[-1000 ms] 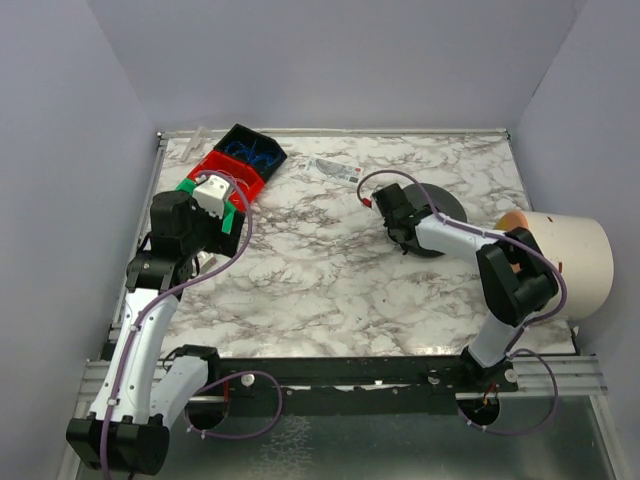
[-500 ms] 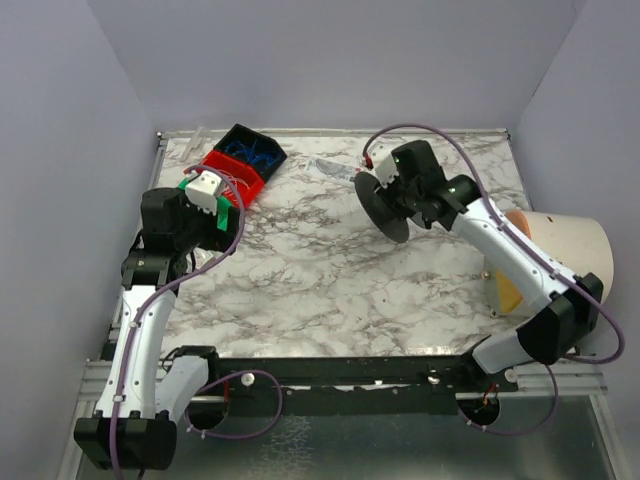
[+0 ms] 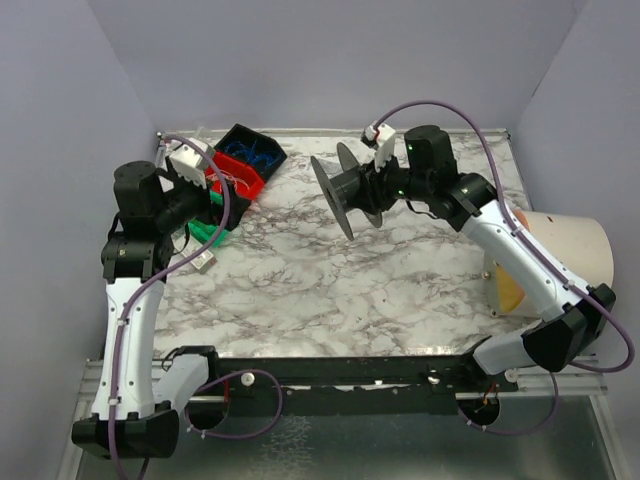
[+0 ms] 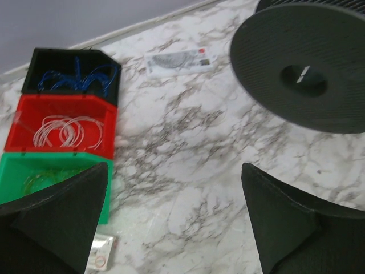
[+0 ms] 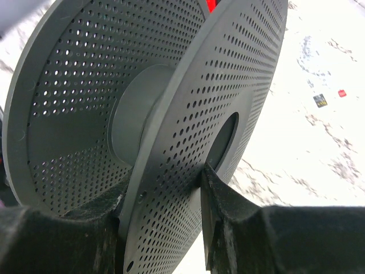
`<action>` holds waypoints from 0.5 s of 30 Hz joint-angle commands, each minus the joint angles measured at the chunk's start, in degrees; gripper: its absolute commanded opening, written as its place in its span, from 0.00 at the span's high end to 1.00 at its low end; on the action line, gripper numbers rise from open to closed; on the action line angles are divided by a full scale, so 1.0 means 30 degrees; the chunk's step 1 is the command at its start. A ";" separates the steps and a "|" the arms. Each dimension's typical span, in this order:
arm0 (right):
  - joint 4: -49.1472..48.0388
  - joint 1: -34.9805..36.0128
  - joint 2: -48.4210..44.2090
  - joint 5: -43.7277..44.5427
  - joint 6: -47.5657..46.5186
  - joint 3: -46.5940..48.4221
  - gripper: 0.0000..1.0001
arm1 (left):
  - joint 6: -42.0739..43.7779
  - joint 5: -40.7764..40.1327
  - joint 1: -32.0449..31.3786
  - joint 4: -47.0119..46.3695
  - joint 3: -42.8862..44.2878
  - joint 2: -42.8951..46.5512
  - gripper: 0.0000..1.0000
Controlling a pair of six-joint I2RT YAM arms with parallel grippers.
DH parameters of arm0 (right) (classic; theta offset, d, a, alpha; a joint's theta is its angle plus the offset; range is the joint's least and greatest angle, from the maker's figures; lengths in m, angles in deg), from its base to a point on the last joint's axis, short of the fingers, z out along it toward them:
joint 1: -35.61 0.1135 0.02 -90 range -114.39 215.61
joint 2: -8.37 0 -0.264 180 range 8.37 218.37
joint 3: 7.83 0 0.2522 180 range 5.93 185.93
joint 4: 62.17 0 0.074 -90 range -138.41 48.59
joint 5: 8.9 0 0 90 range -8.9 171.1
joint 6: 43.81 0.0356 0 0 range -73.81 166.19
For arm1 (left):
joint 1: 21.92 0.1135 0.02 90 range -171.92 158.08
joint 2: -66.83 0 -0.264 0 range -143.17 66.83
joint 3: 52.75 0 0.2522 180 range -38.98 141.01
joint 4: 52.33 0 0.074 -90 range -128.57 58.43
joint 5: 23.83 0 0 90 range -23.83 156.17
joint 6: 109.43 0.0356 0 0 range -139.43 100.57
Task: Wrap the cables
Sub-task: Place the cable reel at the center of the board.
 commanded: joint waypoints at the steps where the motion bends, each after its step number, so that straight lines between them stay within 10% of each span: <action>1: -0.5044 0.0063 0.0493 -0.1387 0.3903 -0.0816 0.99 | -0.4532 0.4948 -0.0067 -0.3416 0.0173 -0.1153 0.01; 15: -0.5831 0.0056 0.3223 -0.0576 0.7969 -0.1414 0.99 | -0.8094 0.3189 -0.4634 -0.8548 0.0278 -0.6286 0.01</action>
